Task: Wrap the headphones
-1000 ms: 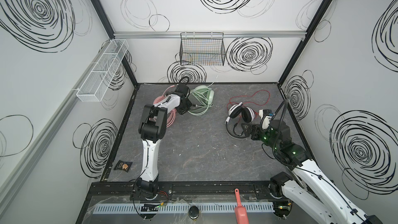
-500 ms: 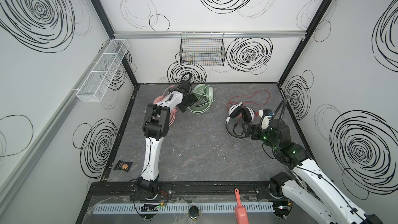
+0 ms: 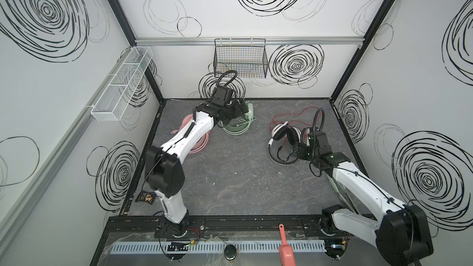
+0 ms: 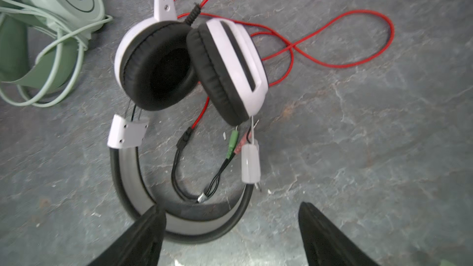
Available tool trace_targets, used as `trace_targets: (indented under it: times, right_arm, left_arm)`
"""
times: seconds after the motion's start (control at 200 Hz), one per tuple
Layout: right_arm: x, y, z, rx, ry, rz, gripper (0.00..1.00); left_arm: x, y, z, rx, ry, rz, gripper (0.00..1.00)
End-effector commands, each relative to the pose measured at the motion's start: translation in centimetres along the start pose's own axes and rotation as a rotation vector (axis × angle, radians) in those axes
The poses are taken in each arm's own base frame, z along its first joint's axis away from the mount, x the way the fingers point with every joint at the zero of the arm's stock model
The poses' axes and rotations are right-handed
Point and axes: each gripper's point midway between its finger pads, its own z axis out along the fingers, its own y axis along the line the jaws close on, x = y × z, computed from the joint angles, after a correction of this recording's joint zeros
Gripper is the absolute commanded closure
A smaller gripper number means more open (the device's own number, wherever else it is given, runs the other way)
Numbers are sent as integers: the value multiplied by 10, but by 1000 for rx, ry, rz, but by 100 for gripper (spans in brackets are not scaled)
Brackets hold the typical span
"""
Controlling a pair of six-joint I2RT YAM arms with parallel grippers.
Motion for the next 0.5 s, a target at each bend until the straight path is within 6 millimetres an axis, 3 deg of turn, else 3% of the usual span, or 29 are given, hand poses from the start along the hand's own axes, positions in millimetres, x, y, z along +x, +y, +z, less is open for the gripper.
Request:
trace_targets:
  times: [0.0, 0.155, 0.23, 0.355, 0.495]
  right_arm:
    - [-44, 3, 5, 46, -111, -31, 14]
    - [-59, 9, 30, 44, -98, -82, 18]
    - [-65, 12, 41, 35, -86, -103, 20]
    - [-69, 13, 62, 69, -22, -144, 22]
    - [-69, 8, 84, 126, 72, -173, 24]
  left_arm:
    - [43, 17, -22, -23, 29, 170, 1]
    - [113, 42, -64, 28, 91, 252, 3]
    - [135, 50, -85, 61, 96, 272, 3]
    - [153, 62, -111, 69, 86, 302, 3]
    - [166, 75, -120, 65, 99, 338, 3]
